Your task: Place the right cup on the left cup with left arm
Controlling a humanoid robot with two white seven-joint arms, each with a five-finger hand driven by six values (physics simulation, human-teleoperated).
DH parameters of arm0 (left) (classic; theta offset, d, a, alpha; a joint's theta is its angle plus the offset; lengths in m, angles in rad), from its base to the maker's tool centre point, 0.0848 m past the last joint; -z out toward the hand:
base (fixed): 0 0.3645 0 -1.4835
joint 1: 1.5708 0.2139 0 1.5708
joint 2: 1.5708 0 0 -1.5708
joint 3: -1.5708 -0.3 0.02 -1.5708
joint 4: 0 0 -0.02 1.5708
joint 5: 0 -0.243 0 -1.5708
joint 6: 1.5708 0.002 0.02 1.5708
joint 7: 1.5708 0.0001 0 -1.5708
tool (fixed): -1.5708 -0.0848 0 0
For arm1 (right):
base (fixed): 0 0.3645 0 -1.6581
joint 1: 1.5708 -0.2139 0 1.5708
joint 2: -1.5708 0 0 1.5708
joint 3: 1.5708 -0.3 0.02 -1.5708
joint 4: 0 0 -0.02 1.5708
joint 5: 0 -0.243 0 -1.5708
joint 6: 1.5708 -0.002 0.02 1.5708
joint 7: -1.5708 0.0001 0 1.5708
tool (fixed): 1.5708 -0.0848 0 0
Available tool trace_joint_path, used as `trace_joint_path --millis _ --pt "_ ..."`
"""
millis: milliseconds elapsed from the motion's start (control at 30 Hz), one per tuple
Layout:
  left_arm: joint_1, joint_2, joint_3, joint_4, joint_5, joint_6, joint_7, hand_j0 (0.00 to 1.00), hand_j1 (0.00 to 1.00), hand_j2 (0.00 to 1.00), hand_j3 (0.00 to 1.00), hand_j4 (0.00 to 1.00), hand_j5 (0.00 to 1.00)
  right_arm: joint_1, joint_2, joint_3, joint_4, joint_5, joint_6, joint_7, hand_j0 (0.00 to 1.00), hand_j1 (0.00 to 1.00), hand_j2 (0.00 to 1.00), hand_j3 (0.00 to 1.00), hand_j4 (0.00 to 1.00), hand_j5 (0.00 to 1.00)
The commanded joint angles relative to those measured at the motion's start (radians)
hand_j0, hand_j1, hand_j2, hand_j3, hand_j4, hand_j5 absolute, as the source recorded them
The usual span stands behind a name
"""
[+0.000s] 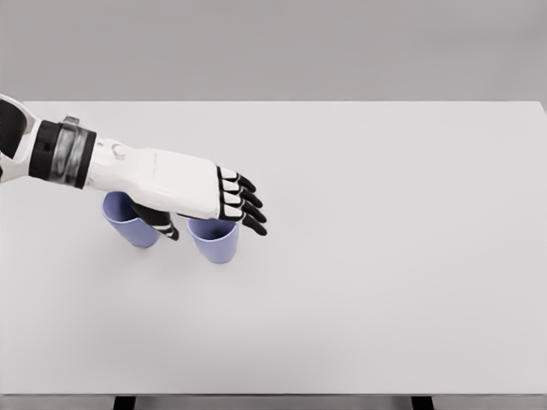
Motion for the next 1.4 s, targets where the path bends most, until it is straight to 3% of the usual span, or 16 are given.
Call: trace_joint_path --millis 0,367,500,867,1367 --pt "-0.003 -0.004 -0.017 0.000 0.006 0.003 0.000 1.00 1.00 1.00 1.00 1.00 1.00 0.000 0.000 0.000 0.000 0.000 0.000 0.000 1.00 1.00 1.00 1.00 1.00 1.00" --pt "-0.120 -0.025 -0.135 0.003 0.006 0.003 0.000 1.00 1.00 1.00 1.00 1.00 1.00 0.000 0.000 0.000 0.000 0.000 0.000 0.000 1.00 1.00 1.00 1.00 1.00 1.00" --pt "-0.126 -0.024 -0.138 0.011 0.001 0.003 0.000 1.00 1.00 1.00 1.00 1.00 1.00 0.000 0.000 0.000 0.000 -0.001 0.000 0.000 1.00 1.00 1.00 1.00 1.00 1.00" --pt "-0.126 -0.022 -0.165 0.012 -0.001 0.226 0.000 1.00 1.00 1.00 1.00 1.00 1.00 0.000 0.000 0.000 0.000 -0.001 0.000 0.000 1.00 1.00 1.00 1.00 1.00 1.00" --pt "-0.118 -0.056 -0.199 0.012 -0.088 0.235 0.000 1.00 1.00 1.00 1.00 1.00 1.00 0.000 0.000 0.000 0.000 0.000 0.000 0.000 1.00 1.00 1.00 1.00 1.00 1.00"
